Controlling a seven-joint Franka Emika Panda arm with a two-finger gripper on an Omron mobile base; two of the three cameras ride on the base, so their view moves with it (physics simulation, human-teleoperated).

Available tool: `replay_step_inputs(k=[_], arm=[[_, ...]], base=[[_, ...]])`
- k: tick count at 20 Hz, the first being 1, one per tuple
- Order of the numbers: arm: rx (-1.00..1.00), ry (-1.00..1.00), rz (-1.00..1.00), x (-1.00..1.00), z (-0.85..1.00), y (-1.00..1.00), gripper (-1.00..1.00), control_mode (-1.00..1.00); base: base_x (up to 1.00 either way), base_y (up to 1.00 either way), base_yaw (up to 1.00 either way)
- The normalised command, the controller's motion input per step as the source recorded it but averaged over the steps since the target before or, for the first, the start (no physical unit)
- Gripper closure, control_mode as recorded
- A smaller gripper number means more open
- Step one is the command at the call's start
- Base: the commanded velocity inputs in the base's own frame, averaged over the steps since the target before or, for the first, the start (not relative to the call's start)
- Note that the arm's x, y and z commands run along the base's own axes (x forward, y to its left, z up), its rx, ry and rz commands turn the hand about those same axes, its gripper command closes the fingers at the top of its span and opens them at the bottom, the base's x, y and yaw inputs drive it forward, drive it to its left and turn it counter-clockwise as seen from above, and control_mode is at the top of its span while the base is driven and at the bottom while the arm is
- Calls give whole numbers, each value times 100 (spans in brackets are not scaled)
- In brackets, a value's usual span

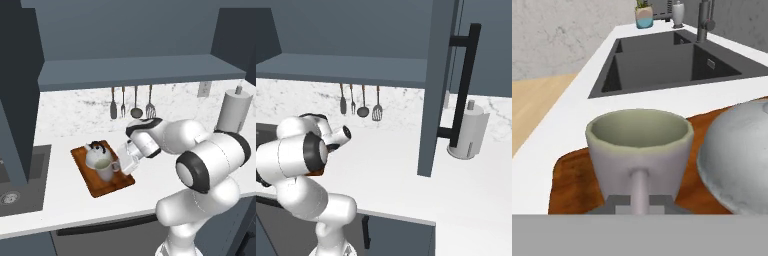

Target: Pick the kettle from the counter and place it on the tray. Then pick the mug from the cabinet and place it on the tray. Then close the cabinet doors.

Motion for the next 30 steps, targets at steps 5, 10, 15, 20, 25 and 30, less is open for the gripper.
replay_step_inputs(k=[5, 10, 15, 20, 25, 30], arm=[[0, 0, 0, 3, -21, 16, 100, -100], [0, 0, 0, 7, -19, 3, 100, -100], [0, 0, 0, 0, -6, -4, 100, -100], [0, 0, 0, 0, 6, -8, -100, -100], [0, 0, 0, -1, 22, -6, -100, -100], [0, 0, 0, -7, 23, -9, -100, -100]], base=[[0, 0, 0], [0, 0, 0], [0, 0, 0], [0, 0, 0], [0, 0, 0], [0, 0, 0]])
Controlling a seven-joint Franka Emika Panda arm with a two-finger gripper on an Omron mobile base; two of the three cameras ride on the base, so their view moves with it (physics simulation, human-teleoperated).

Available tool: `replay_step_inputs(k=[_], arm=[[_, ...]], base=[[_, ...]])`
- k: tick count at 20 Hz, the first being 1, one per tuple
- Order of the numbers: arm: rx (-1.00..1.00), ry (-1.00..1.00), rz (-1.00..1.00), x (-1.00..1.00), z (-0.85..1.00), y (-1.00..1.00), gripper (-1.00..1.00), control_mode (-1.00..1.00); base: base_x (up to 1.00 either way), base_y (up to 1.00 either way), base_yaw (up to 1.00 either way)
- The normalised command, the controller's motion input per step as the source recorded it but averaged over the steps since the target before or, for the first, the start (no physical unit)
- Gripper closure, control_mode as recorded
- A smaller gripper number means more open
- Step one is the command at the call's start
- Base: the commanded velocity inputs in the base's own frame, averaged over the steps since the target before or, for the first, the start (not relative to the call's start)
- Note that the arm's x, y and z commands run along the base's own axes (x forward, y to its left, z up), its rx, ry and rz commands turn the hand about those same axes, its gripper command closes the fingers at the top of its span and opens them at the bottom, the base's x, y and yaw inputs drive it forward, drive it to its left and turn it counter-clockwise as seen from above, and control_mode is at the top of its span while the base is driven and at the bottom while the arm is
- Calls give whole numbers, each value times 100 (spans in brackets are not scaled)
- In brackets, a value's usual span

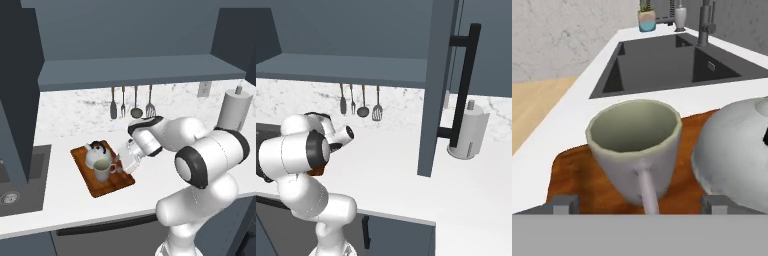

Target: Pick the kettle from the counter and place it on the tray. Then pick the mug from the cabinet and place it on the tray. Then close the cabinet doors.

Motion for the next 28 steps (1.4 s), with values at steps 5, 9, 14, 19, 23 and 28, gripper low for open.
replay_step_inputs(k=[5, 9, 14, 19, 23, 28], arm=[[0, 0, 0, -30, 36, -27, -100, -100], [5, 0, -1, -54, 52, -22, -100, -100], [11, 0, -19, -58, 63, -10, -100, -100], [18, 1, -36, -58, 65, -8, -100, -100], [19, 1, -53, -54, 65, -8, -100, -100], [10, 7, -45, -41, 52, -15, -100, -100]], base=[[0, 0, 0], [0, 0, 0], [0, 0, 0], [0, 0, 0], [0, 0, 0], [0, 0, 0]])
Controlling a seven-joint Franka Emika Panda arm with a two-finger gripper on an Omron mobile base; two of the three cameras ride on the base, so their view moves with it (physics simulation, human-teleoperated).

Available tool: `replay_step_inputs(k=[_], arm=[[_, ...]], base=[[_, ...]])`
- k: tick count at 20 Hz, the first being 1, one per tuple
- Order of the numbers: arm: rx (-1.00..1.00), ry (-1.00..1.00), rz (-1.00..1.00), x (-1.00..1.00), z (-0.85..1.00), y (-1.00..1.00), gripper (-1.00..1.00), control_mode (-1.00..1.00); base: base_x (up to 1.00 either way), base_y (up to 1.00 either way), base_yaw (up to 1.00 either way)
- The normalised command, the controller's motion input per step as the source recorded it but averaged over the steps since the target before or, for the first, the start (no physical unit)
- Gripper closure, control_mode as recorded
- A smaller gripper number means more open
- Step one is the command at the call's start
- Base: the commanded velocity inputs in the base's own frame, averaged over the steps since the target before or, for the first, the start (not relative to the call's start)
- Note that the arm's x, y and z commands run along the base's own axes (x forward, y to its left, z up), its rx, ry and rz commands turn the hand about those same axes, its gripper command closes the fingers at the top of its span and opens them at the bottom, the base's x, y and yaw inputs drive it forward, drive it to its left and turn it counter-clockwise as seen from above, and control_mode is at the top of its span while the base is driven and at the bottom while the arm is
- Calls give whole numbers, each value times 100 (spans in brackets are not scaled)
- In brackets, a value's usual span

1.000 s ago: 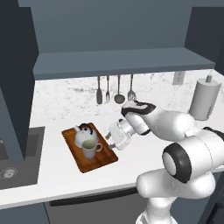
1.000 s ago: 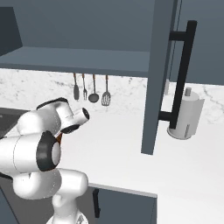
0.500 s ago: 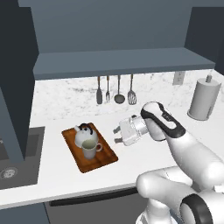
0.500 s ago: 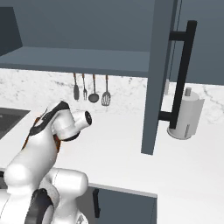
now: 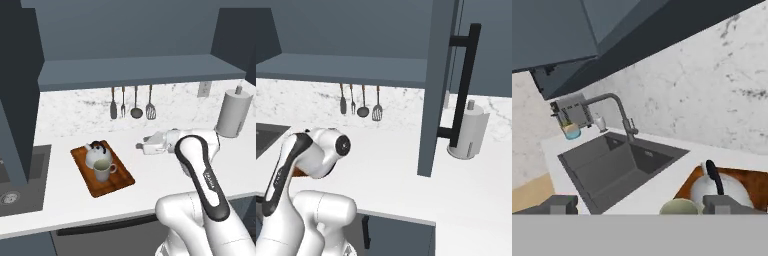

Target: Pick the kettle from the counter and place it on the tray. Then pick the mug from the cabinet and place it on the tray. Then close the cabinet doors.

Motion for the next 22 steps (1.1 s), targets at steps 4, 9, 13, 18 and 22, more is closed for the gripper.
replay_step_inputs(k=[4, 9, 13, 18, 22], arm=[[11, 15, -33, -39, 63, -22, -100, -100], [11, 15, -39, -48, 58, -21, -100, -100], [10, 4, -66, -57, 33, -17, -100, -100], [8, 7, -70, -52, 30, -14, -100, -100], [15, 16, -73, -52, 24, -12, -100, -100]], base=[[0, 0, 0], [0, 0, 0], [0, 0, 0], [0, 0, 0], [0, 0, 0]])
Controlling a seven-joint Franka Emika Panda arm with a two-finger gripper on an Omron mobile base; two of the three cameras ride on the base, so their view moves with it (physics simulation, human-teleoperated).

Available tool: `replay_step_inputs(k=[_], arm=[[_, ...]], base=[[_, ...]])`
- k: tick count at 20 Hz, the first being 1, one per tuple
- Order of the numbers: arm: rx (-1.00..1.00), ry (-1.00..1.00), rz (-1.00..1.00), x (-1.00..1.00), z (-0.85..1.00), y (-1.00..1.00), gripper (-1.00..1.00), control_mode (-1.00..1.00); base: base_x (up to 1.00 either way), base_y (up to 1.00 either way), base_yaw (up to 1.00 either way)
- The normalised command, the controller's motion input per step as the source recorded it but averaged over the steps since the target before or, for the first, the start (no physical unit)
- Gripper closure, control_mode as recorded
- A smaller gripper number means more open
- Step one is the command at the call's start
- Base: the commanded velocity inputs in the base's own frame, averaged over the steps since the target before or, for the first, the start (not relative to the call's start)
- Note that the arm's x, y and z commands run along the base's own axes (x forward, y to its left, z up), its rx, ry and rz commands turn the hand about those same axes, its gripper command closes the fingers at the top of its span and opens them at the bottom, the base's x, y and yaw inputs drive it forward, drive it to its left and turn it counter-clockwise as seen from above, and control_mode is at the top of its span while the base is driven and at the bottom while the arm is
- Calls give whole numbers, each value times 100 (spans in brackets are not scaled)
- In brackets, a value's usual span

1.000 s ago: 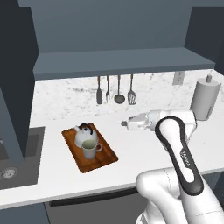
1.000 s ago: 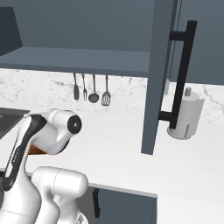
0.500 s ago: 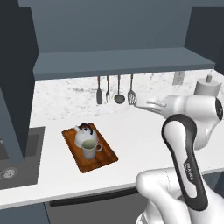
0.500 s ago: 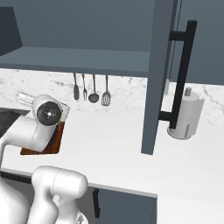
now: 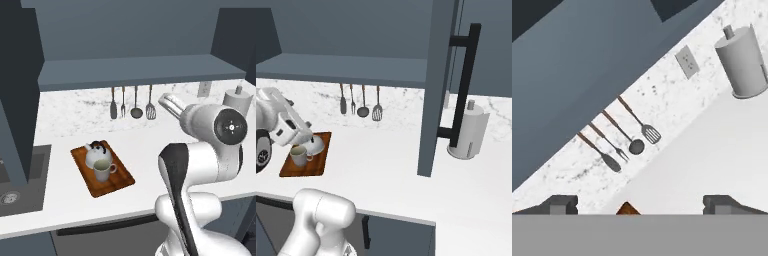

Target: Pick the kettle from the counter and place it on the tray. Then pick the mug from the cabinet and place it on the tray. Then close the cabinet doors.

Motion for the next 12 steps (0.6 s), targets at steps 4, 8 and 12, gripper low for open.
replay_step_inputs(k=[4, 8, 12], arm=[[10, 3, -77, -51, 2, -5, -100, -100], [11, -19, -64, -28, 1, -16, -100, -100], [11, -12, -51, -28, 17, -32, -100, -100]], base=[[0, 0, 0], [0, 0, 0], [0, 0, 0]])
